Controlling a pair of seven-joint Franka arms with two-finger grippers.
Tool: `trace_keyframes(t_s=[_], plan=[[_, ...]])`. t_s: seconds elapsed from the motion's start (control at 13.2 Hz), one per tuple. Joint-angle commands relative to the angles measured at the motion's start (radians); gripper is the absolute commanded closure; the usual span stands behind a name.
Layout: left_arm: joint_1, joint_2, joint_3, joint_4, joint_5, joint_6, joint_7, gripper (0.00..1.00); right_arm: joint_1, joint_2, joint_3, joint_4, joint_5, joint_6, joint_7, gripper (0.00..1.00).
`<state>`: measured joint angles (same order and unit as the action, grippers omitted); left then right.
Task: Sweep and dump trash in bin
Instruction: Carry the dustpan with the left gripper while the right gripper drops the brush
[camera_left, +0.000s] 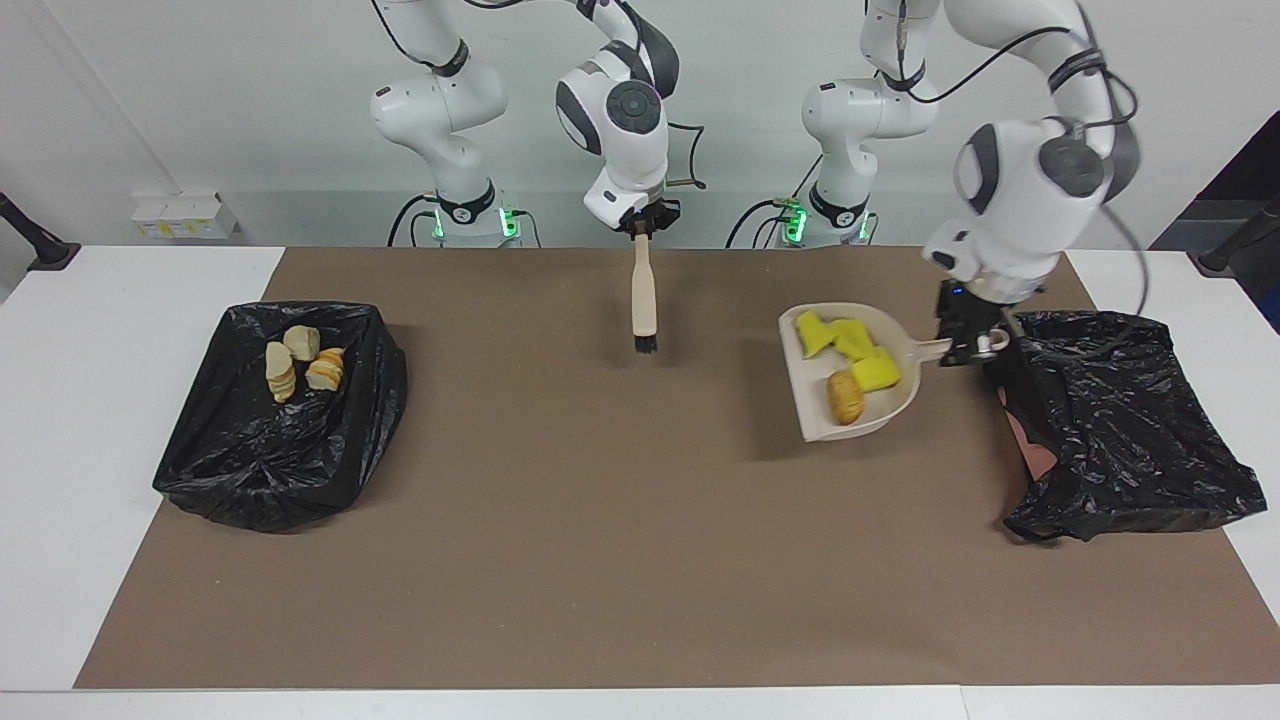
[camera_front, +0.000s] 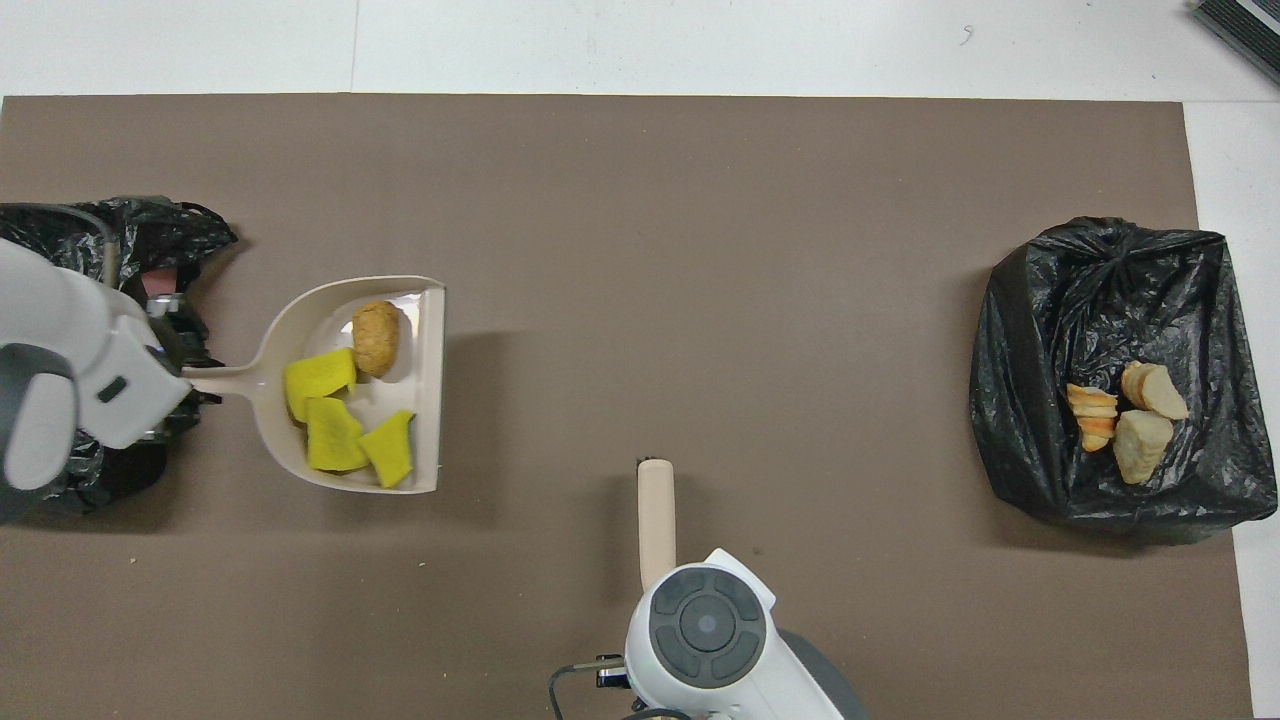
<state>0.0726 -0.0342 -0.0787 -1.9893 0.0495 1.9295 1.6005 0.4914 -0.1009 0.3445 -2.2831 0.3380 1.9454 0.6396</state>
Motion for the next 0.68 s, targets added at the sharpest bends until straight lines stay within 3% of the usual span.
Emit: trace_keyframes(t_s=[0.0,0.23,0.38,0.53,0.61], plan=[[0.134,0.017,-0.013,0.075,-0.022,-0.05,0.172,1.0,0.041,0.05,-0.002,-0.022,0.026,0.099,0.038,1.0],[0.303,0.101,-0.012,0.225,-0.02,-0.052,0.317,1.0,0.047,0.098,-0.002,-0.029,0.027,0.145,0.061,0.83],[0.402,0.161,-0.012,0.332,-0.008,-0.043,0.352,1.0,0.049,0.099,-0.002,-0.036,0.026,0.152,0.057,0.54],[0.467,0.21,-0.012,0.416,-0.008,-0.055,0.349,1.0,0.049,0.107,-0.002,-0.038,0.026,0.165,0.055,0.33],[0.495,0.246,-0.012,0.491,0.022,-0.069,0.369,1.0,0.058,0.112,-0.002,-0.027,0.016,0.165,0.054,0.07]])
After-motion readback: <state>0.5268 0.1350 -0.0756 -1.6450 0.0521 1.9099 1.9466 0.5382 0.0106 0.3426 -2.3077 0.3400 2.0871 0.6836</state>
